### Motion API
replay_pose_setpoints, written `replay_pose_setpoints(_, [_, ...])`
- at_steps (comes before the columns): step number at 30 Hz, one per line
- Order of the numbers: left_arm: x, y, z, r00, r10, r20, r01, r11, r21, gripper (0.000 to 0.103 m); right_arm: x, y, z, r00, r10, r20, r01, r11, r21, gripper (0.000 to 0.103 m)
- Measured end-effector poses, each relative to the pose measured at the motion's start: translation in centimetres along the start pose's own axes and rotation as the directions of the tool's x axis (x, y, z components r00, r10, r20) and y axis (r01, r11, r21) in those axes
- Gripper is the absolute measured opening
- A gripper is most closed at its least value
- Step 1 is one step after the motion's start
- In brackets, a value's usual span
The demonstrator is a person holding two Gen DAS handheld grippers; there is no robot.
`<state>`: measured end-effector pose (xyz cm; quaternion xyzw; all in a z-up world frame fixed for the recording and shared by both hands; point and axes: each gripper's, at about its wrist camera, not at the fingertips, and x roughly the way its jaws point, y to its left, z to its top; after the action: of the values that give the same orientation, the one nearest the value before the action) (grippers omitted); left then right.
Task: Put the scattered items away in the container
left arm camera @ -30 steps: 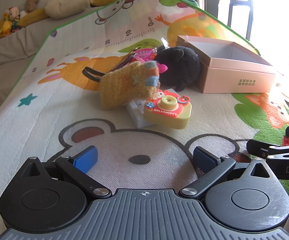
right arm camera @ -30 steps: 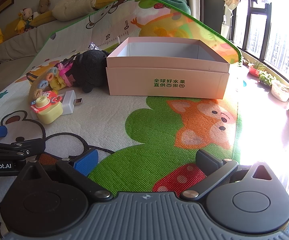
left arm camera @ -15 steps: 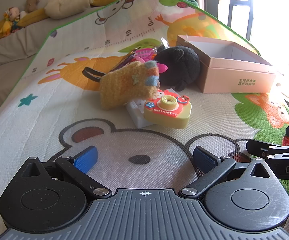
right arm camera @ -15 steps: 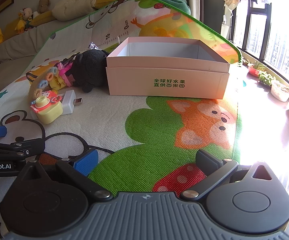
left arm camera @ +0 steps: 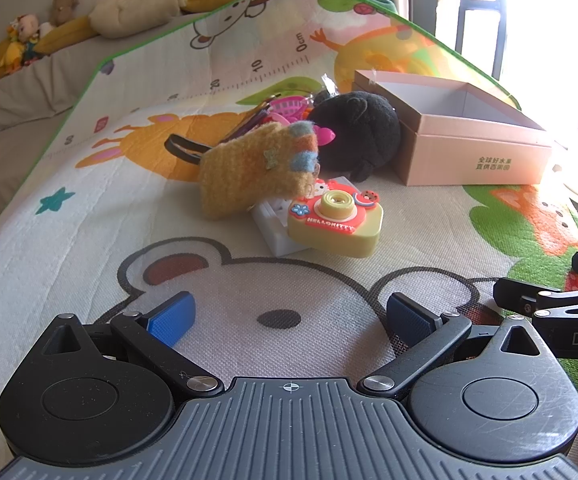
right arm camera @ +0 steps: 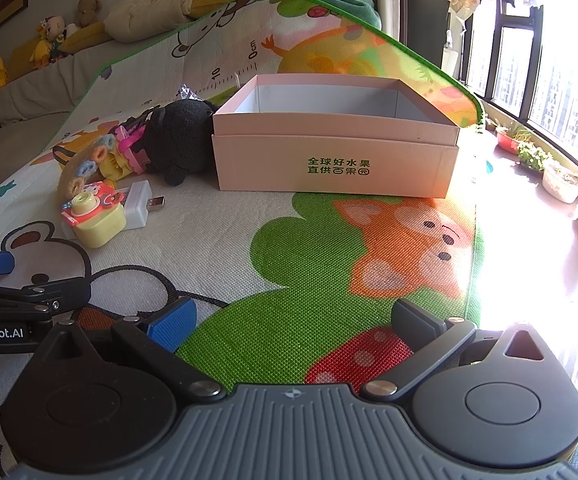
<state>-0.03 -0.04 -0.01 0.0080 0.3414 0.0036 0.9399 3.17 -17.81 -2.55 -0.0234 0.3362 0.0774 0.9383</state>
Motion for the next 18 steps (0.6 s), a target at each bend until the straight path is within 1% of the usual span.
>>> replay_pose_setpoints(3, [0.0,0.0,0.0,1.000,0.004,-0.004,-0.004,1.000,0.001,0.103,0.2,-0.1,0.3,1.000,0.010,-0.011,-0.011,1.000,-0.014,0.103])
replay_pose_setpoints(8, [0.3,0.1,0.6,1.000,0.010,-0.029,-0.010,1.000,0.002,0.103,0.3,-0.6,0.8,0.998,0.054,-0.044,-0.057,0.996,-0.064,0.103])
replay_pose_setpoints(13, [0.2,-0.1,0.7,0.999,0.008,-0.048,-0.008,1.000,0.003,0.103,0.0,-1.0,0.8,0.993,0.094,-0.076,-0.099,0.992,-0.078,0.103])
replay_pose_setpoints(15, [0.2,0.0,0.8,0.999,0.000,-0.050,0.001,1.000,0.004,0.103,-0.1,-1.2,0.8,0.992,0.100,-0.079,-0.106,0.991,-0.076,0.103])
replay_pose_setpoints(18, [-0.1,0.8,0.9,0.998,-0.034,-0.046,0.034,0.999,-0.009,0.103,-0.1,-1.2,0.9,0.990,0.105,-0.092,-0.112,0.991,-0.079,0.103])
